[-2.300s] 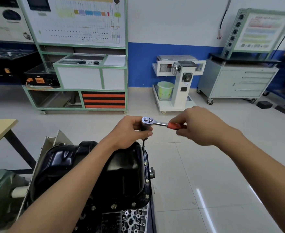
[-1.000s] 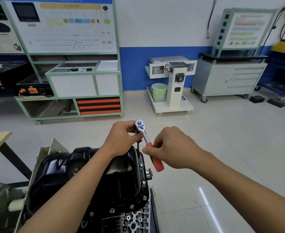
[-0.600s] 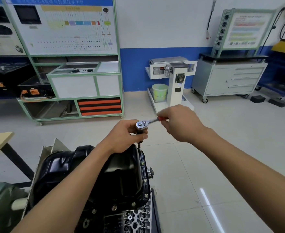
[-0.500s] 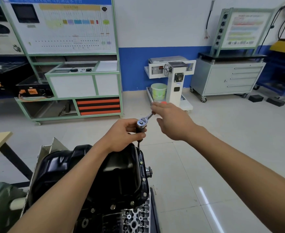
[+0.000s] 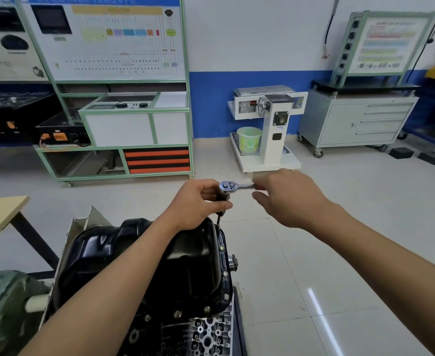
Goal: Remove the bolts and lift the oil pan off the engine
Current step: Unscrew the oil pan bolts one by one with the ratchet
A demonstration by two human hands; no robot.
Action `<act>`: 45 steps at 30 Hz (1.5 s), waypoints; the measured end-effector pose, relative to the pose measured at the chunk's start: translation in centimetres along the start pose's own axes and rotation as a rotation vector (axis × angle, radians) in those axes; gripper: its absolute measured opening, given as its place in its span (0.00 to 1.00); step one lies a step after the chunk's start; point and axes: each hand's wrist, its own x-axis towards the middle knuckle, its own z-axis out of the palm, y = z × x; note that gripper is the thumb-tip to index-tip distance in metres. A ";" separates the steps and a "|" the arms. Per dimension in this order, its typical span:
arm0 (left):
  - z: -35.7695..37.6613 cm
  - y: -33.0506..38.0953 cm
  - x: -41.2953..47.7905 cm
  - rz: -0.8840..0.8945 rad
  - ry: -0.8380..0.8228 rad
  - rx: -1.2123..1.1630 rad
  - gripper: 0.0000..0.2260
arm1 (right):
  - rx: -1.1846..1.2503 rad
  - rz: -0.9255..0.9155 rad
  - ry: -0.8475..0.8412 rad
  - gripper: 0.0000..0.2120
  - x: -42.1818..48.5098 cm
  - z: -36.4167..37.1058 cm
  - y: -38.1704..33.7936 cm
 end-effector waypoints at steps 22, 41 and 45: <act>0.0 -0.2 -0.1 0.093 0.077 0.100 0.08 | 0.549 0.077 -0.250 0.24 -0.3 -0.4 -4.3; -0.9 -0.1 0.2 -0.007 -0.028 -0.017 0.08 | 0.323 -0.207 -0.087 0.36 5.1 2.6 -1.8; -0.3 -0.3 0.1 0.008 0.048 0.058 0.10 | 0.057 -0.128 -0.018 0.25 3.9 2.1 -1.6</act>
